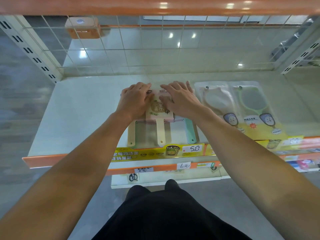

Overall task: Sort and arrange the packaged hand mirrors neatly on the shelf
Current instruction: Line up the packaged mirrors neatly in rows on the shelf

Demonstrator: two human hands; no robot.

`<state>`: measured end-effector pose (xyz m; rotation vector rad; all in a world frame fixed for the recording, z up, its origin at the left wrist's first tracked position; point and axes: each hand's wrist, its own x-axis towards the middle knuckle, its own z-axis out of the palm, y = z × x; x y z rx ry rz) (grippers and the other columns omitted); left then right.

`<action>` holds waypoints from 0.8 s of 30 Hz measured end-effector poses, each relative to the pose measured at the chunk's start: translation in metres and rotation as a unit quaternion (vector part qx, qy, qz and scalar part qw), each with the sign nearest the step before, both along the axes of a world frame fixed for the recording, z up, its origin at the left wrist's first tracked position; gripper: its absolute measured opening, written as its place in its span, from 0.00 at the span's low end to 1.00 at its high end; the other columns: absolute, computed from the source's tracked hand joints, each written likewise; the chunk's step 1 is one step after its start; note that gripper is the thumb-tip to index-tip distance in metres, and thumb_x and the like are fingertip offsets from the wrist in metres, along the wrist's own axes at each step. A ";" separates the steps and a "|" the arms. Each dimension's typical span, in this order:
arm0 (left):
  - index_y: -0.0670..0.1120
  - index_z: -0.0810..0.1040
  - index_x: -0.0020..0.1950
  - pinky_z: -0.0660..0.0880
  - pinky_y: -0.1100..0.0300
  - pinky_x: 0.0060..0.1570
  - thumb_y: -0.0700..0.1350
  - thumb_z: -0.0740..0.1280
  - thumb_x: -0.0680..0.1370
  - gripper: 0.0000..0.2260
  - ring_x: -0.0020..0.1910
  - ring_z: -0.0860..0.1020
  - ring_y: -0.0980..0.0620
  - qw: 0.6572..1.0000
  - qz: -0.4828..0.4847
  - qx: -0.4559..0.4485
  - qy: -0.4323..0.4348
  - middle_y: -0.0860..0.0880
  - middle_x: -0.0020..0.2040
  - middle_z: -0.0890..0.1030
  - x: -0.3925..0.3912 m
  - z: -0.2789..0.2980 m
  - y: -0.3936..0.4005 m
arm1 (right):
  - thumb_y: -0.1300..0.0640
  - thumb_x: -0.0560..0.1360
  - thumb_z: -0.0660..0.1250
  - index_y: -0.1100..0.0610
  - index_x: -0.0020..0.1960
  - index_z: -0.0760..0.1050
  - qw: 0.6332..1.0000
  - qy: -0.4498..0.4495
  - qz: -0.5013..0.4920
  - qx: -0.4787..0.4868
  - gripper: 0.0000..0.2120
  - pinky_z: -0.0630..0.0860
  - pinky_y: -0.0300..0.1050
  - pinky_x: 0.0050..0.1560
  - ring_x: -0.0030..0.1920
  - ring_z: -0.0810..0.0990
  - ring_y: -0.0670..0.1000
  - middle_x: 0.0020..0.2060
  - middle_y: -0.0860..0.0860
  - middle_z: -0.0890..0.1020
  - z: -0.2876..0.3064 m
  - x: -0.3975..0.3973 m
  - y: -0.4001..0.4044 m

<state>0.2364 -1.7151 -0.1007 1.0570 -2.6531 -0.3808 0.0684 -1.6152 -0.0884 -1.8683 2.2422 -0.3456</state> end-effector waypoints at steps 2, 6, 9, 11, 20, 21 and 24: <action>0.50 0.65 0.73 0.62 0.43 0.66 0.56 0.52 0.82 0.22 0.70 0.66 0.46 0.999 0.035 -0.011 0.000 0.49 0.71 0.69 0.007 0.000 0.002 | 0.42 0.82 0.51 0.48 0.76 0.61 0.999 0.009 -0.028 -0.025 0.24 0.47 0.60 0.76 0.75 0.57 0.55 0.72 0.51 0.68 0.000 -0.006 0.007; 0.53 0.65 0.73 0.60 0.42 0.67 0.57 0.52 0.82 0.22 0.72 0.64 0.46 0.999 0.043 0.010 -0.019 0.51 0.72 0.69 0.020 -0.008 0.010 | 0.46 0.83 0.51 0.51 0.75 0.63 0.998 0.022 -0.049 -0.019 0.22 0.56 0.54 0.75 0.73 0.61 0.56 0.71 0.52 0.69 -0.003 -0.011 0.022; 0.53 0.63 0.75 0.57 0.42 0.70 0.57 0.51 0.82 0.22 0.74 0.61 0.45 0.999 0.036 0.015 -0.020 0.50 0.74 0.67 0.023 -0.012 0.015 | 0.45 0.84 0.48 0.51 0.76 0.60 0.999 0.015 -0.048 0.008 0.23 0.52 0.54 0.76 0.76 0.57 0.56 0.74 0.54 0.64 -0.008 -0.009 0.028; 0.53 0.61 0.76 0.54 0.41 0.72 0.56 0.52 0.82 0.22 0.76 0.56 0.43 0.999 0.039 0.006 -0.018 0.49 0.76 0.62 0.027 -0.006 0.017 | 0.45 0.84 0.49 0.50 0.77 0.57 0.999 -0.004 -0.054 -0.003 0.23 0.46 0.55 0.77 0.78 0.49 0.57 0.78 0.54 0.57 -0.005 -0.008 0.033; 0.51 0.74 0.63 0.66 0.51 0.60 0.51 0.71 0.71 0.21 0.64 0.70 0.50 0.999 -0.039 0.009 0.010 0.53 0.63 0.72 0.058 0.000 0.061 | 0.44 0.77 0.66 0.50 0.64 0.75 0.996 0.004 -0.017 -0.090 0.18 0.72 0.49 0.61 0.63 0.71 0.51 0.60 0.46 0.76 -0.008 0.023 0.077; 0.51 0.75 0.62 0.66 0.51 0.60 0.51 0.71 0.71 0.20 0.63 0.71 0.49 0.999 -0.033 0.006 0.016 0.53 0.62 0.73 0.056 -0.002 0.062 | 0.45 0.76 0.67 0.50 0.62 0.76 0.995 0.006 -0.017 -0.102 0.17 0.73 0.49 0.60 0.62 0.72 0.52 0.59 0.47 0.77 -0.012 0.023 0.077; 0.49 0.76 0.59 0.68 0.50 0.57 0.47 0.71 0.73 0.16 0.60 0.73 0.47 0.999 -0.018 -0.006 0.034 0.51 0.59 0.74 0.053 -0.004 0.060 | 0.45 0.75 0.69 0.52 0.59 0.78 0.990 0.000 -0.016 -0.137 0.16 0.75 0.50 0.55 0.59 0.75 0.53 0.56 0.48 0.80 -0.016 0.021 0.076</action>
